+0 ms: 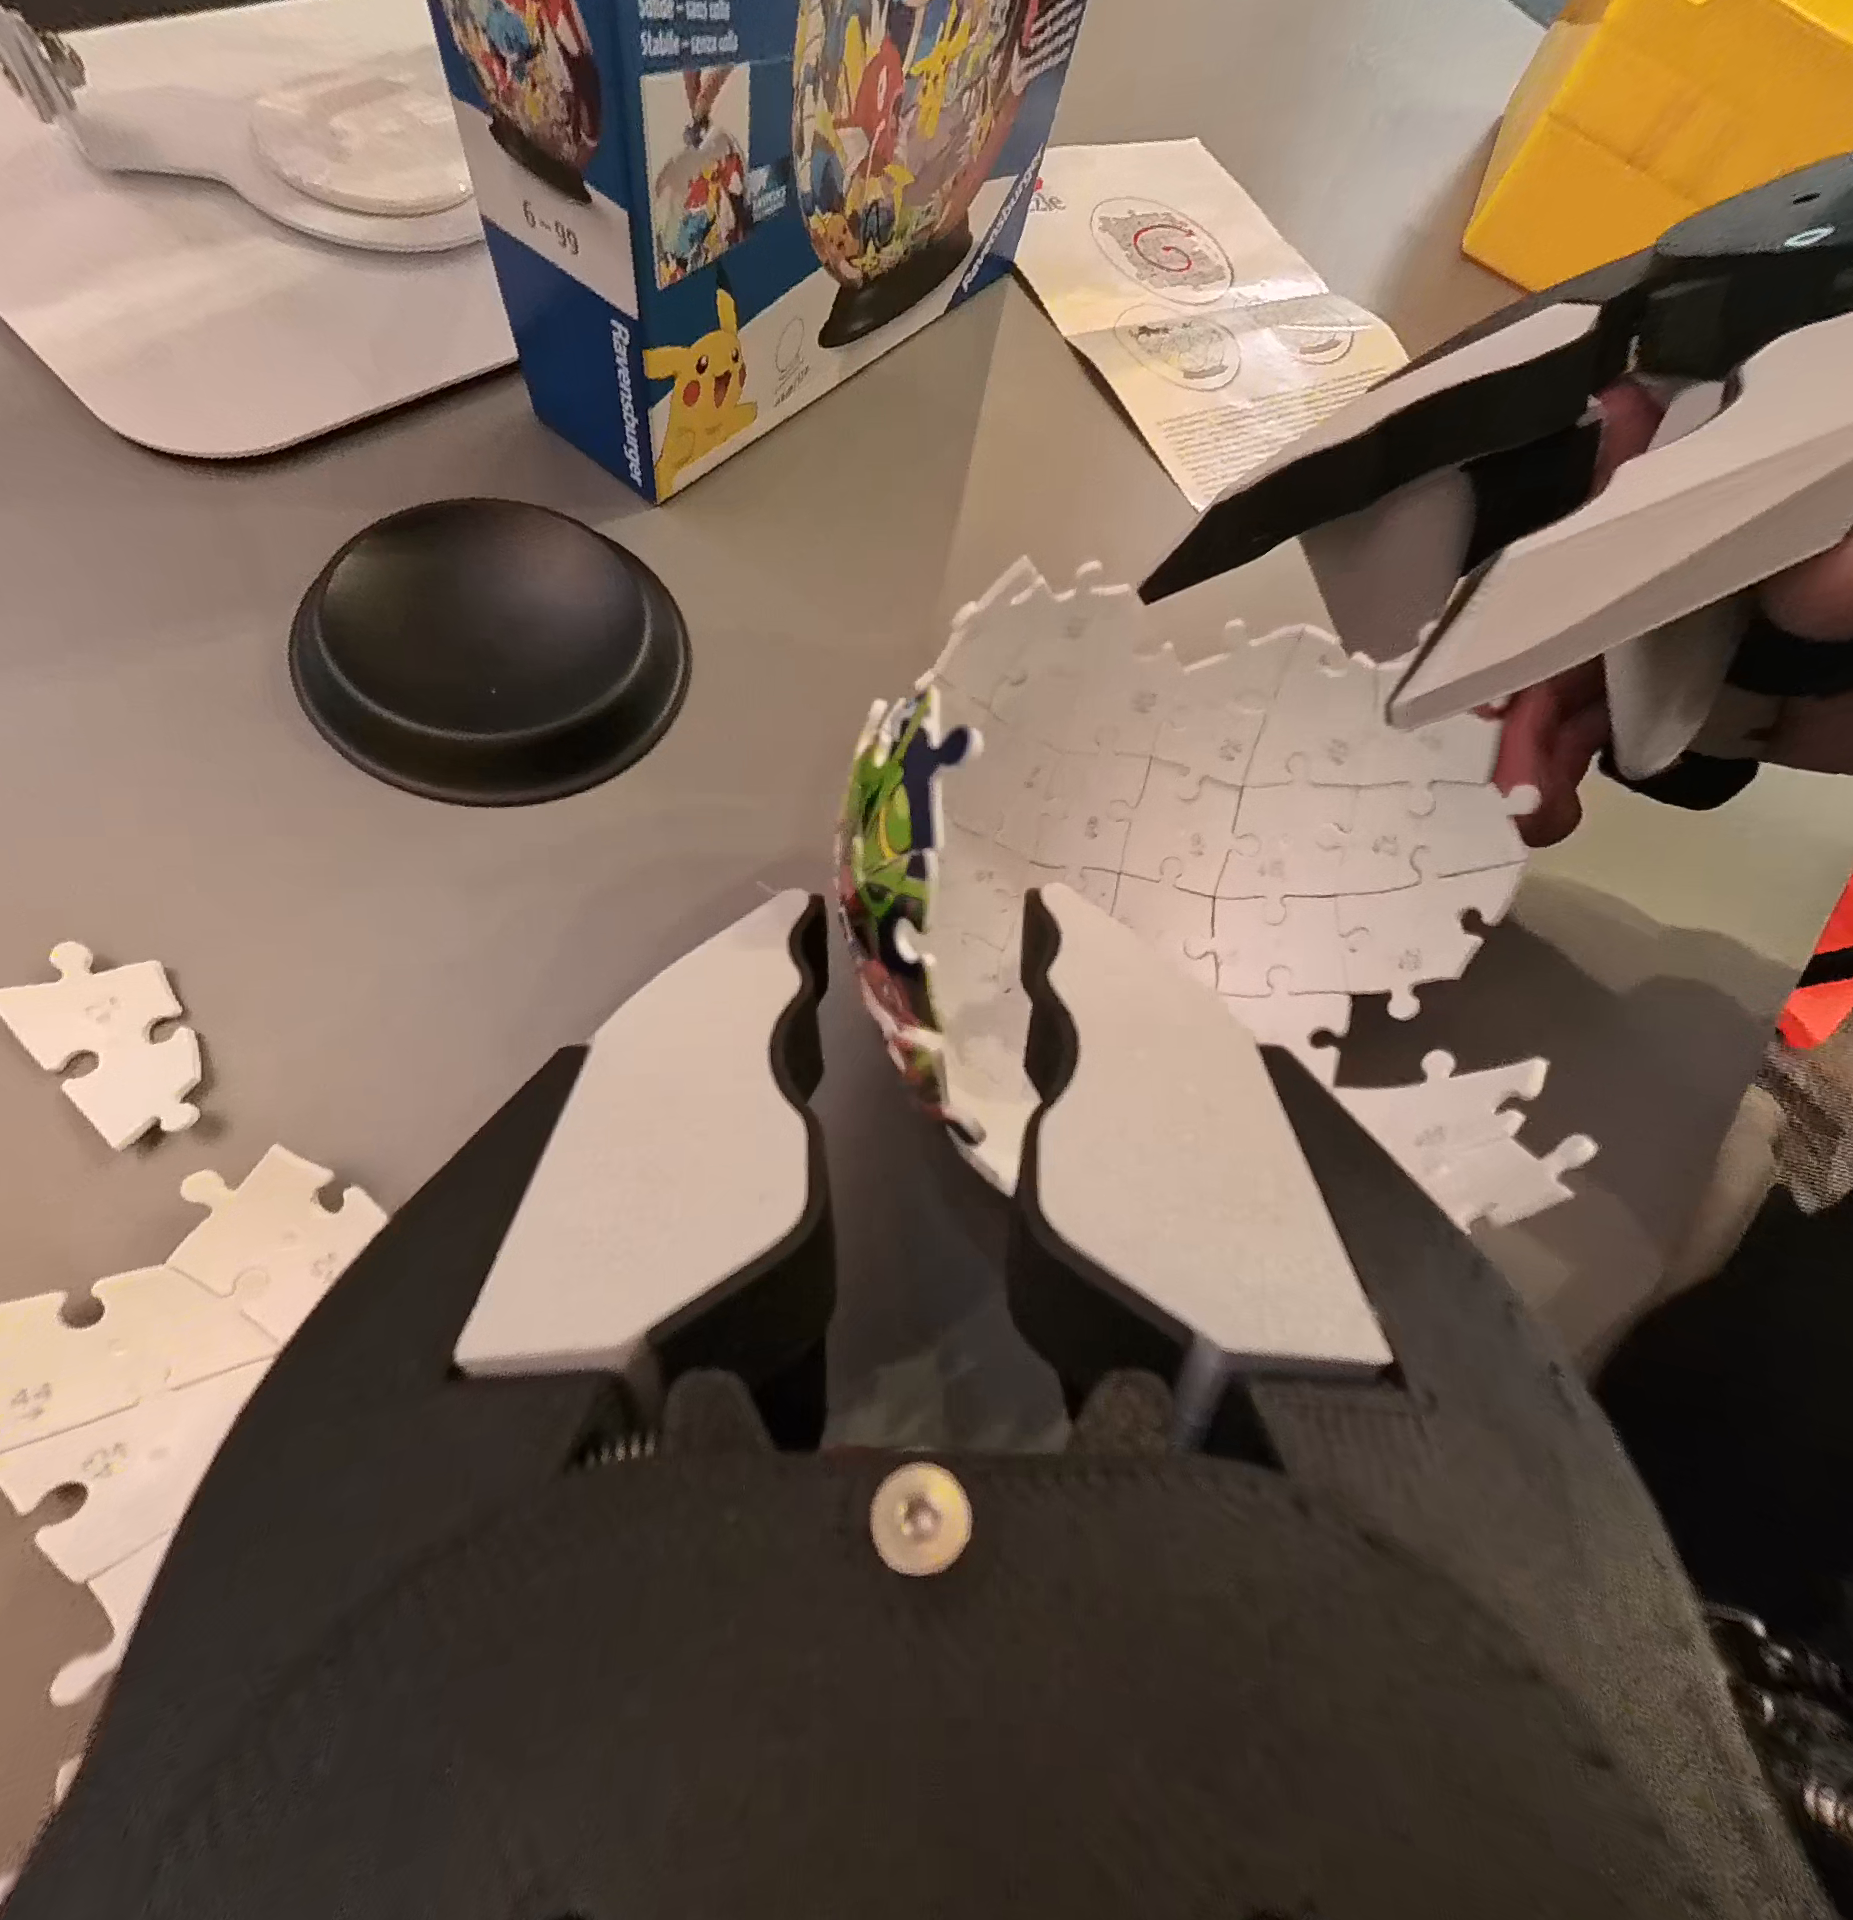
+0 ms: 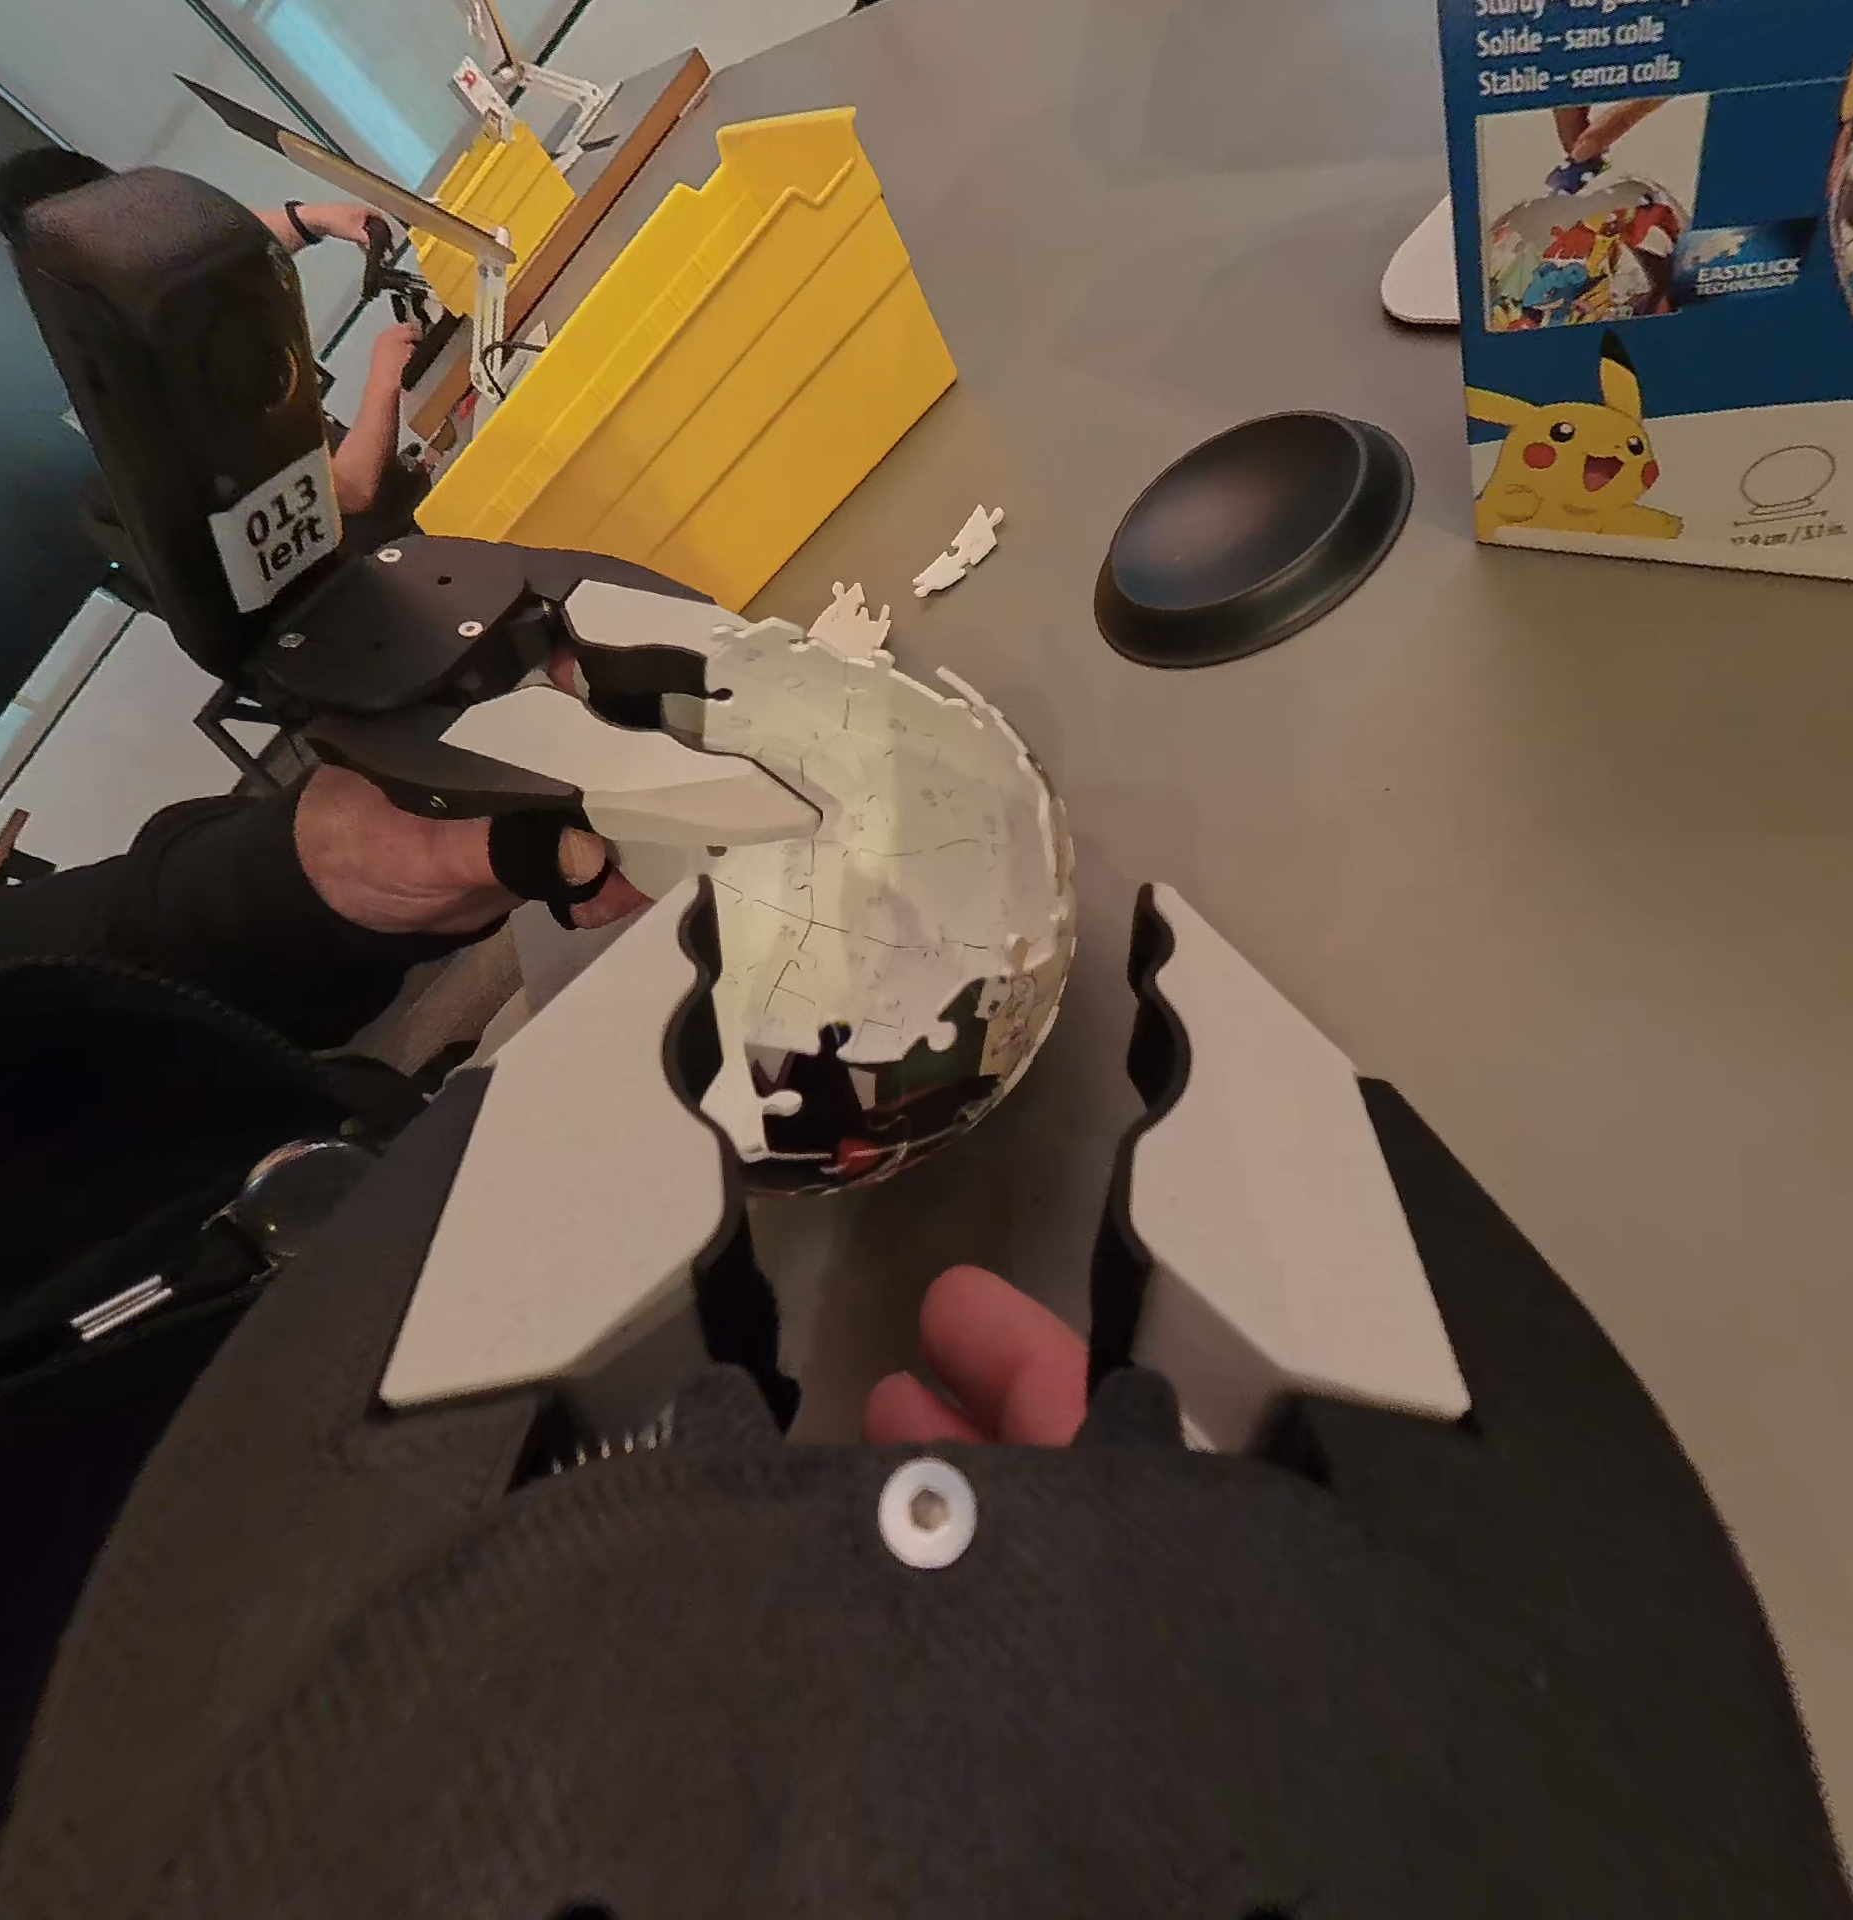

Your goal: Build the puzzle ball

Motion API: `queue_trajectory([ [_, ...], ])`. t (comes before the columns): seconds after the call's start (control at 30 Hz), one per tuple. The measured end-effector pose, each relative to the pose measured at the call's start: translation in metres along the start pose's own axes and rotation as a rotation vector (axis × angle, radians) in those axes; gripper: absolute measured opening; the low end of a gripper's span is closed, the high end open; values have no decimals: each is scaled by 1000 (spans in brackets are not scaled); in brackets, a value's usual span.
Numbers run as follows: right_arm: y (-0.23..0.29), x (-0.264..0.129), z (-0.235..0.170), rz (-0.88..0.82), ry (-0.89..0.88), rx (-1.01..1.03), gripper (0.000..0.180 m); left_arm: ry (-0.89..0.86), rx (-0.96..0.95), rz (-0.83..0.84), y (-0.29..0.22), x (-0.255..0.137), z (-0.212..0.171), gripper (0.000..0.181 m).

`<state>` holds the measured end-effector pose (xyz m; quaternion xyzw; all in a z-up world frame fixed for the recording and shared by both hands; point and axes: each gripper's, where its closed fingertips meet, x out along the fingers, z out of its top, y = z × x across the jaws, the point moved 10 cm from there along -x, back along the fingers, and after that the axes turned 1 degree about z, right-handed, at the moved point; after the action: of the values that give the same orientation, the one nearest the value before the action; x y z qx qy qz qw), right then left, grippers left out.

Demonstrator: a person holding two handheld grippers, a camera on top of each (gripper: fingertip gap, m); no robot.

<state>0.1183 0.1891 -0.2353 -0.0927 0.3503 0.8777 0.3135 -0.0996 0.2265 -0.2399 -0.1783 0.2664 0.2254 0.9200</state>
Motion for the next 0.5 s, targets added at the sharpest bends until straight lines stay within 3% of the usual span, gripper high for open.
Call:
queue_trajectory([
  [0.5,-12,-11,0,-65,5,5,79,-13,39,-28,-8,16,17,35],
])
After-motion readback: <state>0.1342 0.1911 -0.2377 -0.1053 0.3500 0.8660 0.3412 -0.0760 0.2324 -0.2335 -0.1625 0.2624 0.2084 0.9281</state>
